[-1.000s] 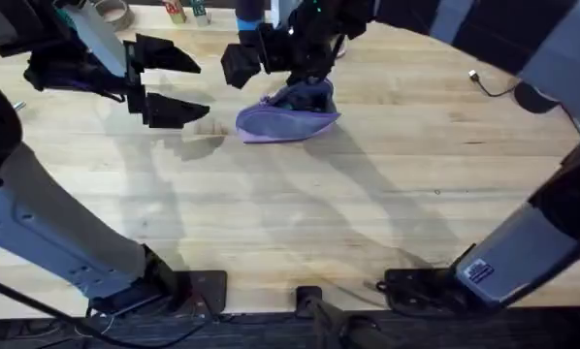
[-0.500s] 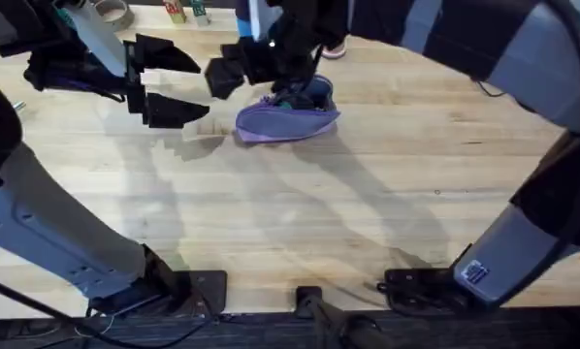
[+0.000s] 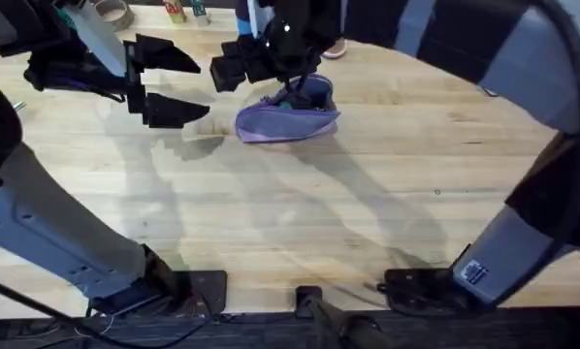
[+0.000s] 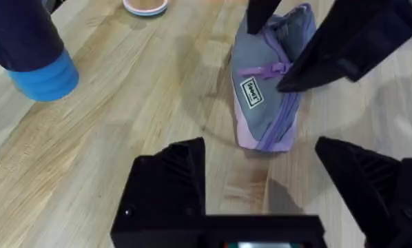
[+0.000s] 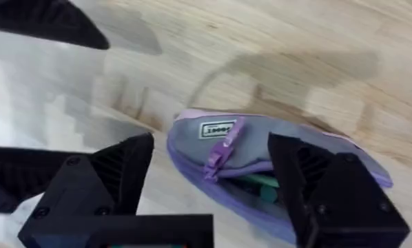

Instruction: Unzip the bag, pick up the pens from the table one at a time and place them inside, then zip the bag closed.

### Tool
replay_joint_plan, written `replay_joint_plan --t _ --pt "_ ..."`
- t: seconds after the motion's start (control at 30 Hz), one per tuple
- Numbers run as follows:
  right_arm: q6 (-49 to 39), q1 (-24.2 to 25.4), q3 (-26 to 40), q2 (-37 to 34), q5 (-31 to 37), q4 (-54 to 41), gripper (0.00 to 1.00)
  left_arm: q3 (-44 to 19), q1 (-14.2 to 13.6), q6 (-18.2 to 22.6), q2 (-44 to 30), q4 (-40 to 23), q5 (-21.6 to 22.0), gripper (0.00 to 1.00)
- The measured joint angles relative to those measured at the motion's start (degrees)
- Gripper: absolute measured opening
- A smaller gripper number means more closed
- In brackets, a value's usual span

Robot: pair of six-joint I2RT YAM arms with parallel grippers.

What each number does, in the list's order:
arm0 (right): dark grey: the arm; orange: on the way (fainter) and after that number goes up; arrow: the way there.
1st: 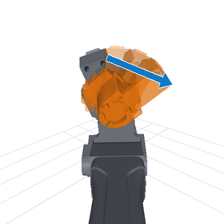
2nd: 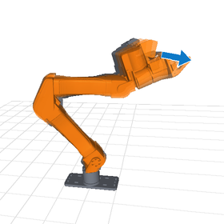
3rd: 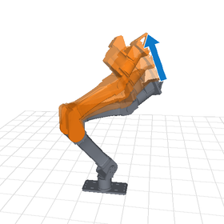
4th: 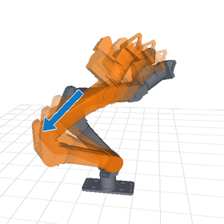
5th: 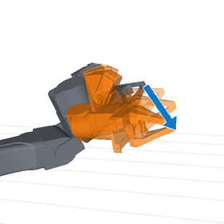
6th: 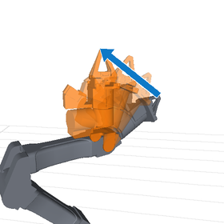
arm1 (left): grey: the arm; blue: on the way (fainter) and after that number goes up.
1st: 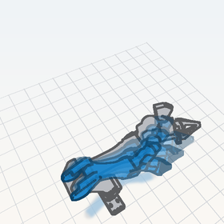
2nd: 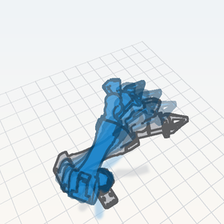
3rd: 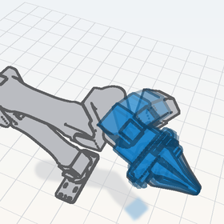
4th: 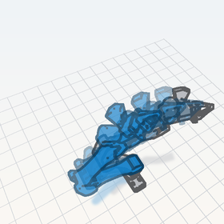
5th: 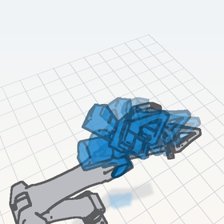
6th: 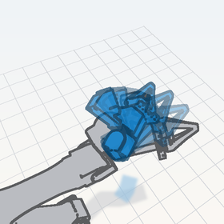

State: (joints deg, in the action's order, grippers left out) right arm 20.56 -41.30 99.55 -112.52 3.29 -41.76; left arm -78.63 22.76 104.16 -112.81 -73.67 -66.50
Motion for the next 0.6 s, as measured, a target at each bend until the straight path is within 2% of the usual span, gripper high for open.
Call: replay_joint_plan --t 0.4,0.43,0.6 --pt "0.26 -0.57 0.04 -3.97 2.08 -1.99 0.993 0.00 0.00 0.00 0.00 0.00 0.00 0.993" --pt "0.43 -0.59 0.06 -4.11 2.06 -3.74 0.900 0.00 0.00 0.00 0.00 0.00 0.00 0.993" --pt "0.63 -0.57 0.07 -4.14 2.41 -5.20 0.746 0.00 0.00 0.00 0.00 0.00 0.00 0.993"
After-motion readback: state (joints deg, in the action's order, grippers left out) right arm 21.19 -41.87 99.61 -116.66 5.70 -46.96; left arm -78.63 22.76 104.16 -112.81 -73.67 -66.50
